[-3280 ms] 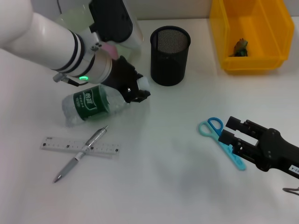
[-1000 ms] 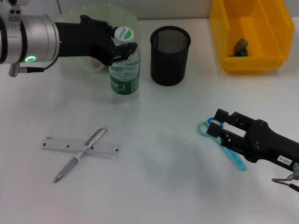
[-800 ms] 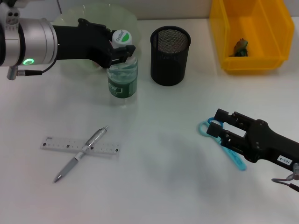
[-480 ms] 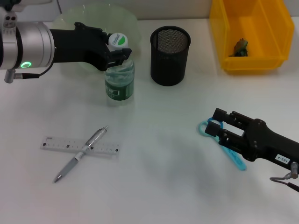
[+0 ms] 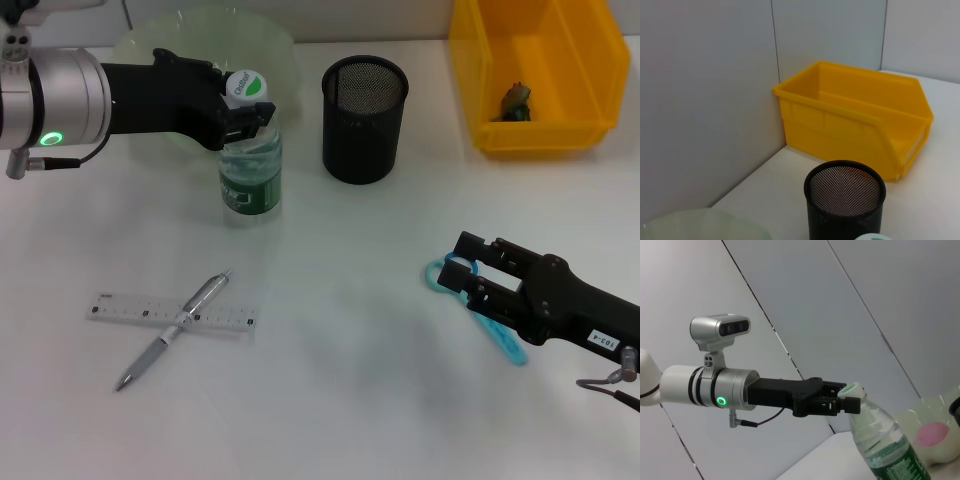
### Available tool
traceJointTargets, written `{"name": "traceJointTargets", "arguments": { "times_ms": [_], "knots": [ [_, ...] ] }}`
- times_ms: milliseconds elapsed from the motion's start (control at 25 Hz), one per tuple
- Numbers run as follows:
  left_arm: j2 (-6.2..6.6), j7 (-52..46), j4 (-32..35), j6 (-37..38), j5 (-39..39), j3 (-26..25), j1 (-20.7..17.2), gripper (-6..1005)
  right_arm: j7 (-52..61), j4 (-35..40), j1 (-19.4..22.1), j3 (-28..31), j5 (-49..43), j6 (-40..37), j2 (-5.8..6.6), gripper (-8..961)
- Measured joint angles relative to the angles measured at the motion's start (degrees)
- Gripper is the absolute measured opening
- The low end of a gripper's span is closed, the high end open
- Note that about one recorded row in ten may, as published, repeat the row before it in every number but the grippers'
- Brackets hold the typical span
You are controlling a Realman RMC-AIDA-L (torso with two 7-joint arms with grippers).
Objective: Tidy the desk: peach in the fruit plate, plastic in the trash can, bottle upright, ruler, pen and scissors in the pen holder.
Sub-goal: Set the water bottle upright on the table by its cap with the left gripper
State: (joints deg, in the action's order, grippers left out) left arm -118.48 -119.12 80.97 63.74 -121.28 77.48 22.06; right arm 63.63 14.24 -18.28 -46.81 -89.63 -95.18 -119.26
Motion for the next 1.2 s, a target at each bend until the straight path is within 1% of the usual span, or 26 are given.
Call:
{"name": "traceJointTargets", "arguments": {
  "times_ms": [640, 960, 1200],
  "knots": [
    [0.00, 1.0, -0.9, 0.0, 0.3, -0.4, 0.5, 470, 0.0, 0.0, 0.0, 0.3, 0.1, 0.0, 0.00, 613],
    [0.00, 1.0, -0.5, 0.3, 0.3, -0.8, 0.6, 472, 0.0, -0.2, -0.7, 0.0, 0.2, 0.7, 0.00, 613],
    [0.01, 0.4, -1.3, 0.3, 0.4, -1.3, 1.3, 474, 0.0, -0.3, -0.8, 0.0, 0.2, 0.8, 0.00, 611]
  ]
}}
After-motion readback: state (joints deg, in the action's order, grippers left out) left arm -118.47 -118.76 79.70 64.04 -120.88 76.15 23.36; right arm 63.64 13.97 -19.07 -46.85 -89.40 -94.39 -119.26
